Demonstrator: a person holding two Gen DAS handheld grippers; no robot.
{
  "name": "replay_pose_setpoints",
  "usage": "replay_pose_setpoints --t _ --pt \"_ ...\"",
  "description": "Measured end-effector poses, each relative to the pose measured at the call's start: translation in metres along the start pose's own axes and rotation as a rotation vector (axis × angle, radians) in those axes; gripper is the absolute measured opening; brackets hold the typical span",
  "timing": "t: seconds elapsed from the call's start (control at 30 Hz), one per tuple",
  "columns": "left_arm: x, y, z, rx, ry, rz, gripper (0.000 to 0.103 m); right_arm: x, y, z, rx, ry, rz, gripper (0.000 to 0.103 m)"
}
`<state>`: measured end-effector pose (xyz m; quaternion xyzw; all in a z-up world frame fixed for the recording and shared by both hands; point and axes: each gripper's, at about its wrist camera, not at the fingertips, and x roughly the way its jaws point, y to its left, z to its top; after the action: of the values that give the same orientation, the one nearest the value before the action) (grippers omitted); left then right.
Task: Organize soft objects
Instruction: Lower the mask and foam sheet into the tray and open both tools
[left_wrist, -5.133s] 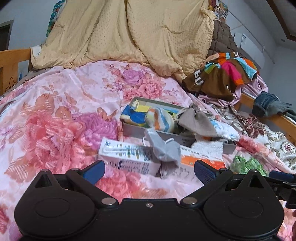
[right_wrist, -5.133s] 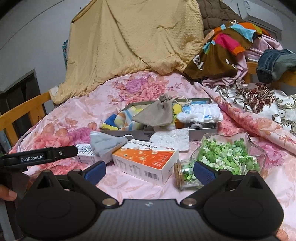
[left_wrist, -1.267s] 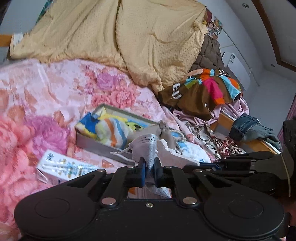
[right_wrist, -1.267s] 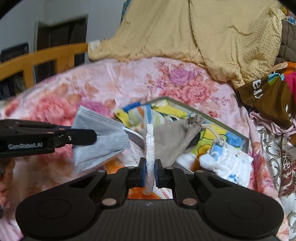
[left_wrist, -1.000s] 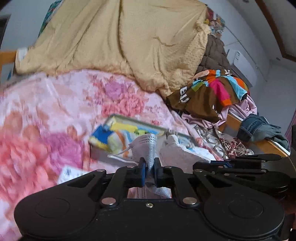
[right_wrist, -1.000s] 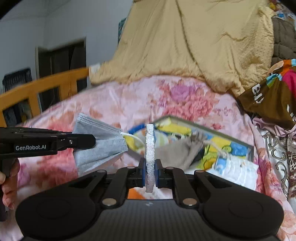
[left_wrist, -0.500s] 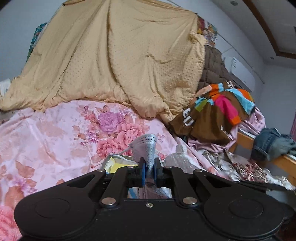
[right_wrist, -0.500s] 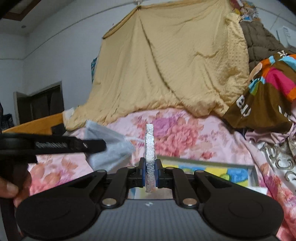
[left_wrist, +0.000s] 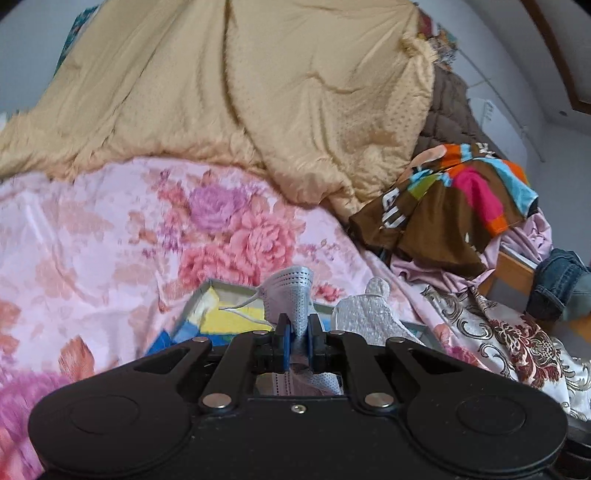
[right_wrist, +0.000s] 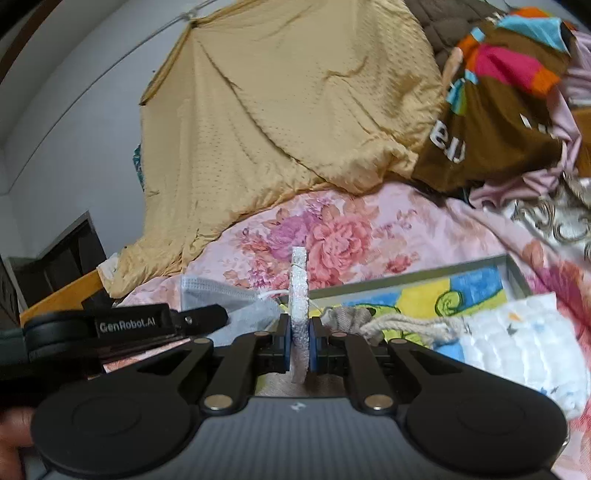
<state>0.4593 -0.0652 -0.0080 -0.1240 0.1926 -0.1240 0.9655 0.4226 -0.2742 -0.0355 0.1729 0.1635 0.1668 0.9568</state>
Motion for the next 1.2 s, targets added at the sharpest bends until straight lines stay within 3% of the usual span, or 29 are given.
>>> replay_pose_setpoints --t 0.43,0.63,0.97,1.2 --pt "0.031 -0.005 -0.017 0.002 0.102 0.025 0.011 0.013 -0.02 -0.001 0.087 0.014 -0.007 0.011" --pt "0.042 0.004 -0.026 -0.047 0.125 0.051 0.013 0.018 -0.021 -0.004 0.093 0.028 -0.025 0.012" --pt "0.043 0.012 -0.033 -0.076 0.139 0.073 0.025 0.021 -0.021 -0.006 0.093 0.046 -0.024 0.016" --pt "0.036 0.005 -0.031 0.002 0.111 0.13 0.038 0.02 -0.021 -0.006 0.093 0.045 -0.032 0.02"
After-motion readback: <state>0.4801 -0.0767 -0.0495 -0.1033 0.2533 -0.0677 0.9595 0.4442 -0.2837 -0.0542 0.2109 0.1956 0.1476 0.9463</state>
